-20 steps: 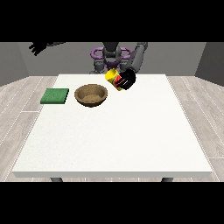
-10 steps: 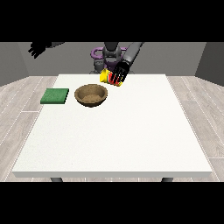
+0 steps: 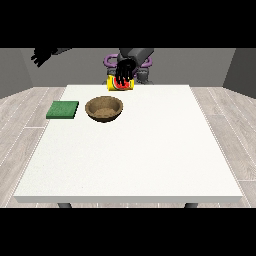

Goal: Pick the cup and pour the ball into the bowl, then pick the bowl and place it on the pad

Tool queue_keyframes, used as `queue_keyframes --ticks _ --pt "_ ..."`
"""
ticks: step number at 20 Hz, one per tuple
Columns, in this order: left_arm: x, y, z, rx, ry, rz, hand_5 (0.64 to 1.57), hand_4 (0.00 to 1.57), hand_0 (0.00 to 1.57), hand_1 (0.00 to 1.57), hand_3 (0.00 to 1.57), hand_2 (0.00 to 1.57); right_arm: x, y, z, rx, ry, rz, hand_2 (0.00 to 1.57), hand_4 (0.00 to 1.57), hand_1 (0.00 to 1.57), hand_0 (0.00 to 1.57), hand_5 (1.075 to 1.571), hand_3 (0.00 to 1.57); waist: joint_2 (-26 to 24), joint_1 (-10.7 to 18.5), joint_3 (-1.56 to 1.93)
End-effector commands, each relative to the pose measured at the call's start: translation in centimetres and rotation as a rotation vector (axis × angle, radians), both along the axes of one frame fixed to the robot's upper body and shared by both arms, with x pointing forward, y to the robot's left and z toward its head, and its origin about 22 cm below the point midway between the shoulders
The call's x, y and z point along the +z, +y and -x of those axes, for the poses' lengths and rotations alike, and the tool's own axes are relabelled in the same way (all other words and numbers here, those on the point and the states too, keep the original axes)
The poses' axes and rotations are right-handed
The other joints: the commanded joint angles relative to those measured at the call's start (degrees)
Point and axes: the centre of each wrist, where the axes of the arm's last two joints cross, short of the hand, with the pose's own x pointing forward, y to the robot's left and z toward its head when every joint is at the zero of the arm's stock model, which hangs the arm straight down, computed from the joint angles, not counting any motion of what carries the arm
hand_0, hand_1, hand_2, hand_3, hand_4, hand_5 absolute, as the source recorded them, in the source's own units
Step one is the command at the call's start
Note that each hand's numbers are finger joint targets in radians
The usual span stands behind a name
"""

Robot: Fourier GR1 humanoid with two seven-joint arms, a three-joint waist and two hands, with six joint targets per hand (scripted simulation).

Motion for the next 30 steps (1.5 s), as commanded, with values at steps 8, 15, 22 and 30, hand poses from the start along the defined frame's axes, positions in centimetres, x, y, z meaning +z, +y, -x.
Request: queue_keyframes --ticks 8,15,22,30 --pt "1.9 -3.9 1.7 -0.024 0.001 -0.386 1.570 1.08 0.25 0.25 1.56 1.23 -1.2 2.0 -1.4 0.042 -0.004 -0.003 0.00 0.69 0.00 0.00 1.553 0.32 0.22 -2.68 -0.09" --pt "1.6 -3.9 3.3 -0.119 0.008 -0.340 1.571 1.11 0.00 0.00 1.54 1.10 -1.7 0.6 -0.5 -0.056 0.071 -0.006 0.00 0.73 0.00 0.00 1.546 0.14 -3.27 3.89 -0.13" --pt "8.2 2.3 -0.2 -0.054 -0.044 0.379 1.556 1.30 0.95 0.95 1.08 1.37 -1.2 0.8 -1.0 -0.170 0.020 0.008 0.00 0.74 0.00 0.00 1.551 0.11 -0.24 11.42 -0.51" --pt "15.9 7.3 -1.1 -0.140 0.012 1.218 1.571 1.09 0.00 0.00 0.00 0.00 -1.9 1.7 -1.3 -0.244 0.032 0.005 0.00 0.78 0.00 0.00 1.555 0.00 2.36 18.74 -0.88"
